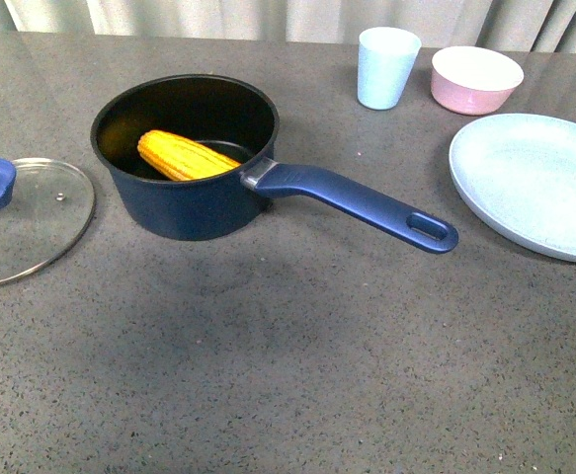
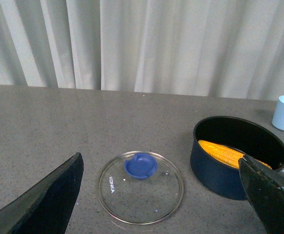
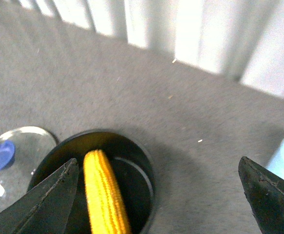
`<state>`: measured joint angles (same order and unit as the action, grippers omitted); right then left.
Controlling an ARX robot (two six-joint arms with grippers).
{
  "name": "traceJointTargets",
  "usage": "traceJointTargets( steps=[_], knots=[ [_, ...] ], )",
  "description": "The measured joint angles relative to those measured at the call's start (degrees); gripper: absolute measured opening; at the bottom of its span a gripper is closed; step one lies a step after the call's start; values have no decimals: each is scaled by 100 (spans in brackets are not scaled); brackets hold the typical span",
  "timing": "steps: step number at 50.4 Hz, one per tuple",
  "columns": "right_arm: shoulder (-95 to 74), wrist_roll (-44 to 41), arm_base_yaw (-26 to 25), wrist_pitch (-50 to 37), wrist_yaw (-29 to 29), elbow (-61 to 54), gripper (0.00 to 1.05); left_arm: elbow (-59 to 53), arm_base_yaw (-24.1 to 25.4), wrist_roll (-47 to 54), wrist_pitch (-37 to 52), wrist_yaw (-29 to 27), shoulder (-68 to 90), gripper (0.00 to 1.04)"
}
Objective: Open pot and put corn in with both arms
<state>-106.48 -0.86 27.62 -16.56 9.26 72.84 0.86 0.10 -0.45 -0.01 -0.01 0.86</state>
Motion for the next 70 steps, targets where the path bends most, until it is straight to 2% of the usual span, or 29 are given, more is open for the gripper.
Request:
traceJointTargets(
  steps=[7,13,16,19,21,23,29,43,55,68,70],
  knots=[
    [1344,33,-492,-562,-144,-1097,96,0,0,0,0,0,0,96],
    [1600,35,-603,-640,-249,-1309,96,0,0,0,0,0,0,96],
    [1657,44,-542,-1368,-1427,-1646,87,0,0,0,0,2,0,96],
    [1797,44,-553,-2002,-2330,-2166,77,0,0,0,0,2,0,96],
    [1908,44,-605,-2236,-2649,-2476,72,0,0,0,0,0,0,96],
    [2026,44,-675,-2385,-2739,-2736,68,0,0,0,0,-7,0,96],
    [2785,46,-1062,-2824,-2586,-3838,44,0,0,0,0,-2,0,96],
    [3709,48,-1578,-3093,-2068,-5174,3,0,0,0,0,0,0,96],
    [4555,66,-1945,-3088,-1720,-5976,2,0,0,0,0,0,0,96],
    [5584,68,-2251,-2669,-1390,-6610,2,0,0,0,0,0,0,96],
    [5737,70,-2374,-2579,-1189,-6677,2,0,0,0,0,0,0,96]
  ],
)
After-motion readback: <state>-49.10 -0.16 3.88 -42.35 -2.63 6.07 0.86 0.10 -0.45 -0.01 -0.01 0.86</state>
